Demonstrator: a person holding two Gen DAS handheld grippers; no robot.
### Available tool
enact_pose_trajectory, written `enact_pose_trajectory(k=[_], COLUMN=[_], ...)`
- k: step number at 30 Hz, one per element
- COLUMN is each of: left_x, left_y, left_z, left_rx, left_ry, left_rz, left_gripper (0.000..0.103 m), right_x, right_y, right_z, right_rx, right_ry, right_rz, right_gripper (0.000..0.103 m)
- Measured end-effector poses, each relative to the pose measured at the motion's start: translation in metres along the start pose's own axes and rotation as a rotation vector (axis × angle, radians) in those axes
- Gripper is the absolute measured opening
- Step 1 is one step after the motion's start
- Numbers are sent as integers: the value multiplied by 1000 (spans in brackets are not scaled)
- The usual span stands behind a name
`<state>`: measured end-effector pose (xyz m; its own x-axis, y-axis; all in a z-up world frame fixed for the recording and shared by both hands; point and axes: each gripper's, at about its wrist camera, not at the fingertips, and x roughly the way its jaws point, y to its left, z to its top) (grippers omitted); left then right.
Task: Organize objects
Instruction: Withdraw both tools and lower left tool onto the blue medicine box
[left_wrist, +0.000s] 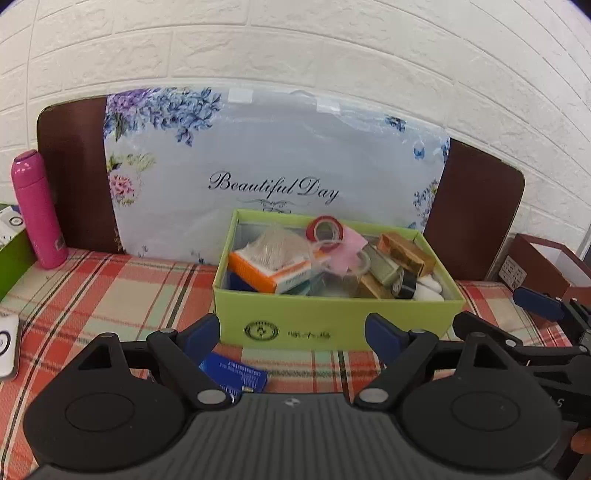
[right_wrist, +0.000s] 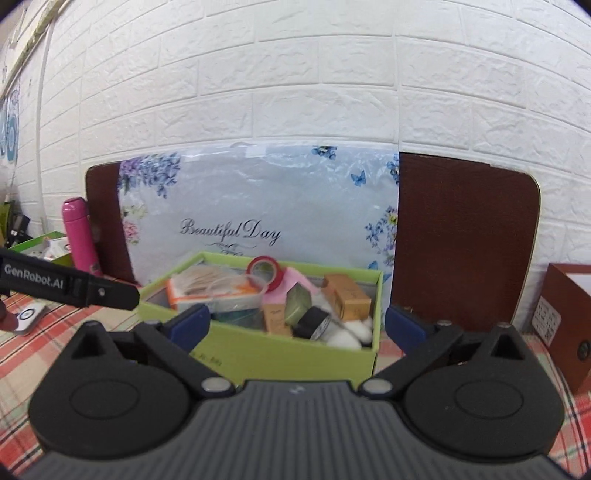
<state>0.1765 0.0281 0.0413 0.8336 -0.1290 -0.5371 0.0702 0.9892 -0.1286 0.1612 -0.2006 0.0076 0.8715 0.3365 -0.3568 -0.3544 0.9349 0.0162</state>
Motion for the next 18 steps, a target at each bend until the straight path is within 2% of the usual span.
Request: enact_pose_trajectory(k=[8, 18], left_x=[-20, -26], left_y=[2, 16], left_z=[-39, -62], left_rx=[-38, -77], left_ry=[62, 119], left_rz=[42, 90], left_gripper=[89, 89], right_x=[-38, -49], right_y=[12, 22], right_z=[-34, -63], right_rx=[77, 133], right_ry=[60, 133], right_rz=[16, 25], right_gripper=[103, 103])
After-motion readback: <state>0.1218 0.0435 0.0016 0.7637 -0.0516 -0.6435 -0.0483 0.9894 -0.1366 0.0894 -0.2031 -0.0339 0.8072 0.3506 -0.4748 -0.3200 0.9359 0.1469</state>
